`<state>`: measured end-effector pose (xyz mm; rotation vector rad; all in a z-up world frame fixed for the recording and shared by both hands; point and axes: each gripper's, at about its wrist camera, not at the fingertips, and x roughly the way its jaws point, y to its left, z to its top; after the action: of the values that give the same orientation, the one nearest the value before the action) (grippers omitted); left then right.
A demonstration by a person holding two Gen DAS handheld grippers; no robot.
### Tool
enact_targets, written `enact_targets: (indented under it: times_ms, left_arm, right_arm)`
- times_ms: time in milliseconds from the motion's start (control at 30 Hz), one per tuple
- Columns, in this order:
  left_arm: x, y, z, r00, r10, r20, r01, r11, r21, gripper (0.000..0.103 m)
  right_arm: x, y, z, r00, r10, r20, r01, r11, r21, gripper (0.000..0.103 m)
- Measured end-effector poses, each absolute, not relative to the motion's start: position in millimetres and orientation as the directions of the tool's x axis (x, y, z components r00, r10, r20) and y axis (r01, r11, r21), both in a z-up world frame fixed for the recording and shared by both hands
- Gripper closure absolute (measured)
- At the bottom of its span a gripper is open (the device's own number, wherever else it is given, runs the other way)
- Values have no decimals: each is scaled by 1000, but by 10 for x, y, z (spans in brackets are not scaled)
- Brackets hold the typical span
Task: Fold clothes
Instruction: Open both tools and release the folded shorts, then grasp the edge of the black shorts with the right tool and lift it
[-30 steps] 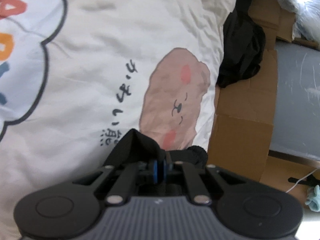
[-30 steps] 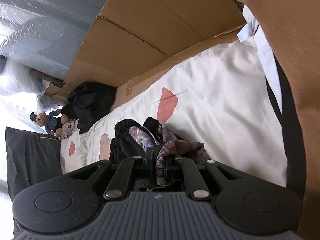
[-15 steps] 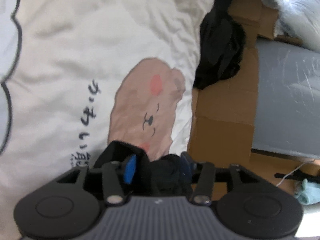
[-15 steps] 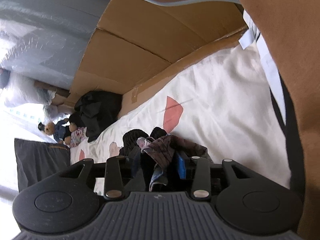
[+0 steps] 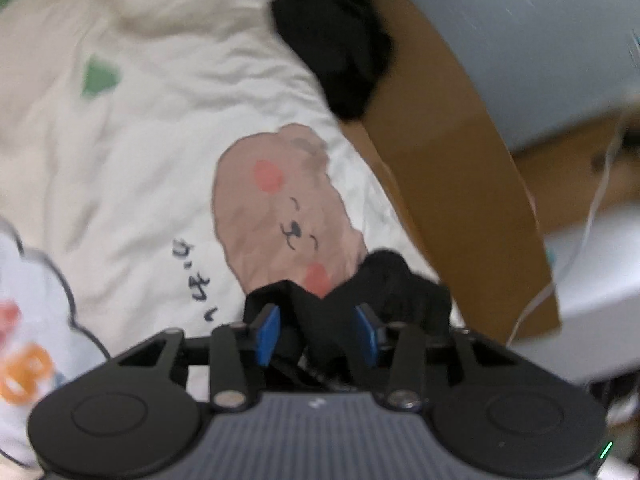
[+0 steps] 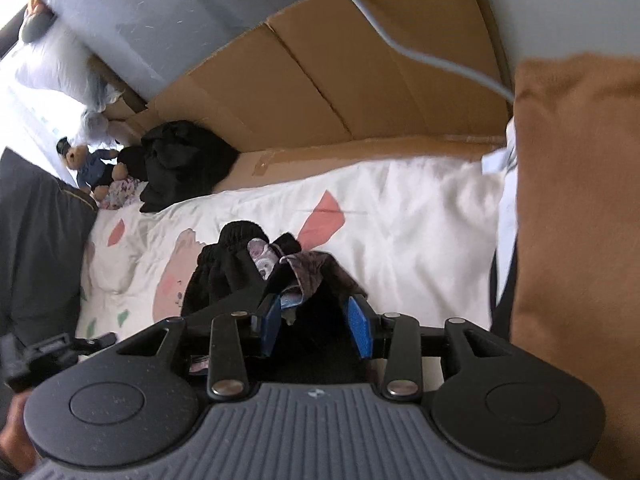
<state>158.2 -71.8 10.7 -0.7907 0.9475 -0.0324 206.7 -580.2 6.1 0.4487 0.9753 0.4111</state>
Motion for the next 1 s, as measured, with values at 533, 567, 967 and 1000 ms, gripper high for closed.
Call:
enact_targets:
  times_ms: [533,567,967,1000]
  left_arm:
    - [1495,-1155,1030,452,-291,-844,113,957,-269,67]
    - [1462,-1210,1070,446,-284,-849,157,958,-238,65]
    - [1234,-1398,1098,488,-264,-832,413,910,-46,41]
    - [1238,-1420,1064,482,-256,-838,433,901,-26,41]
  right_arm:
    - [1672,-5570,766,540,395,-743,-442,885,150,61]
    - [1645,-5564,819,543,391,-743,-461,878,124,61]
    - [1428,-5514,974,574,320,-754,-566,820,-83,53]
    - [1434,-5494,919,577,316,-753,-562,823,-85,53]
